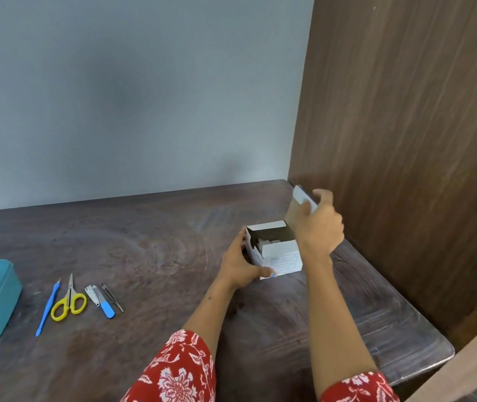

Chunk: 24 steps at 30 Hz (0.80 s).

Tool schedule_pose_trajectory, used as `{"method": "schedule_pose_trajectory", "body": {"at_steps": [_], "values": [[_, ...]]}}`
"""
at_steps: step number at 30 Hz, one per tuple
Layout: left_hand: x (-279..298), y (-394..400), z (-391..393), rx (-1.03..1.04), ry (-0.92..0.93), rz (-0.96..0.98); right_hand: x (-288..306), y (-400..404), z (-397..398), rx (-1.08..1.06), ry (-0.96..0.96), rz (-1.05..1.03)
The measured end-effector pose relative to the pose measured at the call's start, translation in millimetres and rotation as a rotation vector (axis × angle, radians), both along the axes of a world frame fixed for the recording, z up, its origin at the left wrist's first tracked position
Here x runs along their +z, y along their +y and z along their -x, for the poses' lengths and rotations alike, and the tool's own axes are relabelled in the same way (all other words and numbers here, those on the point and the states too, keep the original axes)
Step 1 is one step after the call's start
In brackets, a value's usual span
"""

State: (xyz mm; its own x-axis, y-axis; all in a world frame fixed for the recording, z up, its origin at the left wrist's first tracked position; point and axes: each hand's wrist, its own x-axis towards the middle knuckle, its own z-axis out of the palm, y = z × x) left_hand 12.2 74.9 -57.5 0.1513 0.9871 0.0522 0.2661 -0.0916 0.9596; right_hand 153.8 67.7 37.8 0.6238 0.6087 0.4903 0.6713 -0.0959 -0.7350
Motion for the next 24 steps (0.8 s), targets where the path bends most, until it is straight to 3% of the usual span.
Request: {"method": "schedule_pose_trajectory", "body": {"at_steps": [5, 13, 18, 20, 22, 24], "values": [[-0.2, -0.4, 0.5, -0.002, 0.015, -0.015, -22.1, 6.8, -27.4, -0.085, 0.143, 0.043], [-2.0, 1.0, 1.4, -0.015, 0.008, -0.013, -58.0, 8.3, -53.2, -0.030, 0.398, 0.526], [-3.3, 1.1, 1.8, -0.009, 0.000, -0.001, -50.3, 5.9, -49.4, -0.039, 0.294, 0.615], [-3.8, 1.5, 1.6, -0.001, -0.006, 0.007, -38.6, 5.2, -45.9, -0.081, 0.143, 0.614], [-4.3, 2.1, 1.6, 0.002, -0.017, 0.012, -22.1, 4.9, -38.5, -0.130, -0.058, 0.517], [-5.1, 2.4, 1.6, -0.002, -0.024, 0.020, -3.6, 3.5, -26.8, -0.142, -0.207, 0.285]]}}
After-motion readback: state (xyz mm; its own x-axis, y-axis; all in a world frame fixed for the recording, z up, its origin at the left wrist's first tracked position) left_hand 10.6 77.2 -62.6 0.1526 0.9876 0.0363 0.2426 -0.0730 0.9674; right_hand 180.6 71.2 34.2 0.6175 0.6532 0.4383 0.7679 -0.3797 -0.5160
